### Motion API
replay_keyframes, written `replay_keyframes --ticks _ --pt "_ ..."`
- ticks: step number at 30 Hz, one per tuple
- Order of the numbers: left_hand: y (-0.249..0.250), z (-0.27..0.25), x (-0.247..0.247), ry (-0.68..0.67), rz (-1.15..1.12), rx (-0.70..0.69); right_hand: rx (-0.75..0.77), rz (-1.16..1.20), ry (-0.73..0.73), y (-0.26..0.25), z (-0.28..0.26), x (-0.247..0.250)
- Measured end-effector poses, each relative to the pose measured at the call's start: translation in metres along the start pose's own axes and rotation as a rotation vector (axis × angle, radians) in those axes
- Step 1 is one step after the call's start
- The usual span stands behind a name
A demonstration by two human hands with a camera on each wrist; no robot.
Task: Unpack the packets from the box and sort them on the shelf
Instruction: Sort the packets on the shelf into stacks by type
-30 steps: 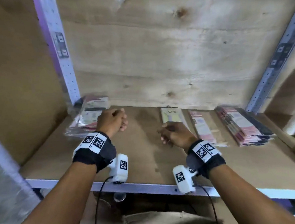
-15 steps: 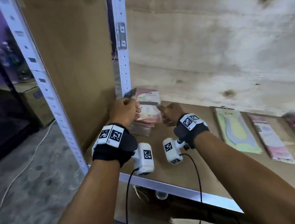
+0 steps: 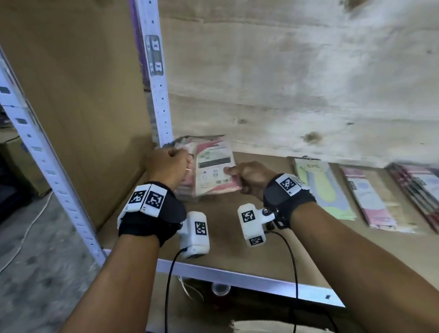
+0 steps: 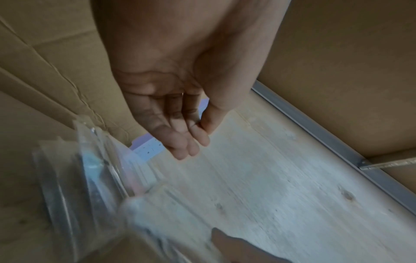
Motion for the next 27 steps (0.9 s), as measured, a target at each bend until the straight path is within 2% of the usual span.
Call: replay_keyframes --ticks 2,5,8,10,13,15,19,22,25,27 --pt "0.002 -0.007 -0.016 -0.043 0.019 0.0 0.052 0.04 0.031 -0.009 -0.017 0.017" --pt "-0.005 -0.028 -0.053 -0.204 -0.028 0.107 0.198 -0.024 0.111 -0.027 -0.045 0.05" --pt "-0.005 -0.06 -0.094 -0.422 -0.079 0.187 0.333 -0.229 0.153 -0.044 -0.075 0.079" --pt "0.0 -0.08 -0.114 -0.519 -0.174 0.217 0.434 -0.364 0.16 -0.053 -0.093 0.093" --pt "0.008 -0.101 -0.14 -0.623 -0.316 0.232 0.663 -0.686 0.153 -0.069 -0.12 0.103" --pt "0.009 -0.108 -0.151 -0.624 -0.394 0.233 0.736 -0.863 0.127 -0.069 -0.133 0.108" --pt "0.002 -0.113 -0.167 -0.575 -0.38 0.198 0.668 -0.983 0.07 -0.051 -0.142 0.131" --pt "-0.006 -0.116 -0.179 -0.571 -0.279 0.19 0.541 -0.794 -0.004 -0.031 -0.145 0.155" --pt "-0.013 -0.12 -0.189 -0.613 -0.244 0.21 0.511 -0.648 0.139 -0.02 -0.146 0.188" --pt "-0.02 -0.121 -0.197 -0.67 -0.232 0.234 0.416 -0.559 0.171 -0.002 -0.144 0.205"
Point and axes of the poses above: each hand's wrist, its own z-axis towards the middle knuckle, its own x-axis out of the back of the hand, y = z × x, the point moved 8 cm from there along z, towards the middle knuckle, and after that the axes turned 14 degrees about x, right-handed, at the moved point
